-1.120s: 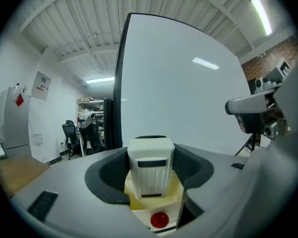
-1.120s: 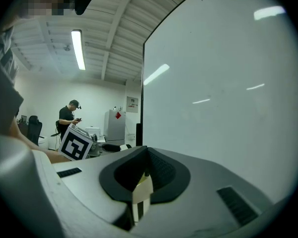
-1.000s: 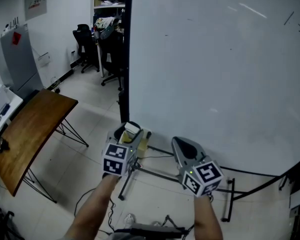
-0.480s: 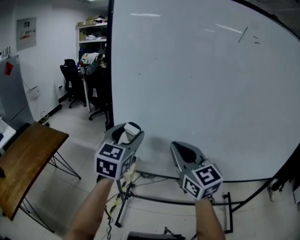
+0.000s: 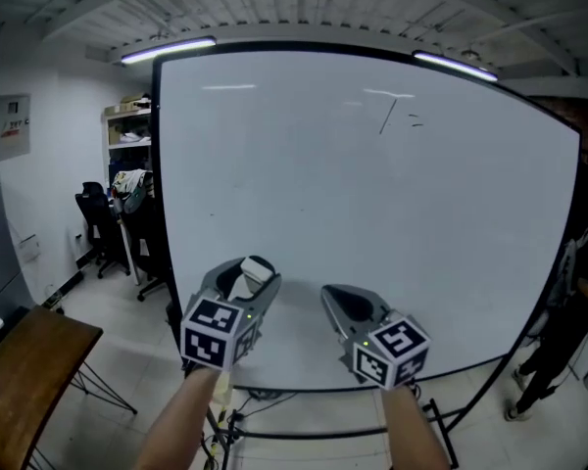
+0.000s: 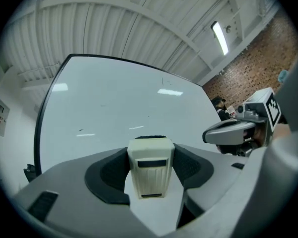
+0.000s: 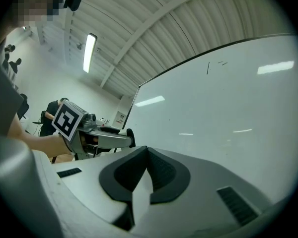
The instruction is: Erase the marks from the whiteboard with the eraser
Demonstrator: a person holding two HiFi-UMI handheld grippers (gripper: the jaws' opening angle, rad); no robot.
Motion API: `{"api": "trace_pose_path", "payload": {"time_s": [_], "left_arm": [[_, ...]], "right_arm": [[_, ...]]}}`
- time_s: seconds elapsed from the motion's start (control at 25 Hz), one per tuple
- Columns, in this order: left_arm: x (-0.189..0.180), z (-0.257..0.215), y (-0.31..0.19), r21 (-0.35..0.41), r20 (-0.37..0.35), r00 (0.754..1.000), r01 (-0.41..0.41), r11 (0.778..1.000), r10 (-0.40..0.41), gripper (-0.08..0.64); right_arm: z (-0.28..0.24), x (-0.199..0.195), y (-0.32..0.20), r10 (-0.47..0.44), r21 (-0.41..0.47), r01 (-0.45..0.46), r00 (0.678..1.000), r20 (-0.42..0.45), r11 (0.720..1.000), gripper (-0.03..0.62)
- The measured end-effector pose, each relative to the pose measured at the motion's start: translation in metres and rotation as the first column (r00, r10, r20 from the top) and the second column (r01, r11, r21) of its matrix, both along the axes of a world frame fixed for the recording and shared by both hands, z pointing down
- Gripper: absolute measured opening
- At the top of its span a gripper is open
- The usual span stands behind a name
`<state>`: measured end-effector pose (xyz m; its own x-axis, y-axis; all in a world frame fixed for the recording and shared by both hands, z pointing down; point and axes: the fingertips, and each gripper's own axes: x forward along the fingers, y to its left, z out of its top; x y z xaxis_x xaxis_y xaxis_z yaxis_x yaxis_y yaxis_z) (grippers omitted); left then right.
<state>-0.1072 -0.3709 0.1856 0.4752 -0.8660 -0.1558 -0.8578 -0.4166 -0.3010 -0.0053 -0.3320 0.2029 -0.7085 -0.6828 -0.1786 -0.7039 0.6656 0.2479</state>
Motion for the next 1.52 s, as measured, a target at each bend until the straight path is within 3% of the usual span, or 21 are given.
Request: {"api": "trace_pose_path", "payload": {"time_s": [0.44, 1.04, 1.52], "left_arm": [[0.084, -0.083, 0.011, 0.098, 0.049, 0.992, -0.124, 0.987, 0.120, 0.262], [0.167, -0.243, 0.015, 0.311, 0.089, 0.996, -0.052, 0.949, 0.025, 0.262], [0.176, -0.281, -0.008, 0.339, 0.012, 0.999, 0.038, 0.940, -0.044, 0.264]], "right_arm": [[-0.032, 0.051, 0.021, 0.098, 0.032, -0.098, 0.995, -0.004, 0.995, -0.003], [-0.083, 0.106, 0.026, 0.100, 0.144, -0.097, 0.995, -0.008, 0.985, -0.005], [-0.097, 0.120, 0.024, 0.047, 0.184, -0.041, 0.999, -0.027, 0.982, -0.005]]}}
